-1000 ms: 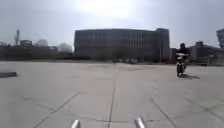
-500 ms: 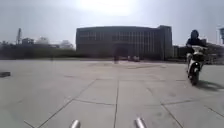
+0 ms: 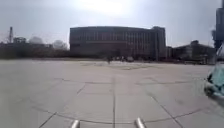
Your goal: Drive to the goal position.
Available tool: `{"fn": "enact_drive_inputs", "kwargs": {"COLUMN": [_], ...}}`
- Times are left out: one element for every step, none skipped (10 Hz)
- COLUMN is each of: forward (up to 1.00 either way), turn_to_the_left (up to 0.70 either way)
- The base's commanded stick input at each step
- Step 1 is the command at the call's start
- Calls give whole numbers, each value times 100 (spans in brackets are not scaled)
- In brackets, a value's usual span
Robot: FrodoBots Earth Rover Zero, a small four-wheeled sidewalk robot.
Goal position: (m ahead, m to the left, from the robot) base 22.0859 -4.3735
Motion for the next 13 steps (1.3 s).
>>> {"fn": "enact_drive_inputs", "kwargs": {"forward": [85, 85, 85, 85, 85, 85, 85, 85, 85, 85, 85, 85, 85], "turn_to_the_left": [1, 1, 1, -11, -30, -31, -16, -5, -4, -10, -15, -21, -26]}}
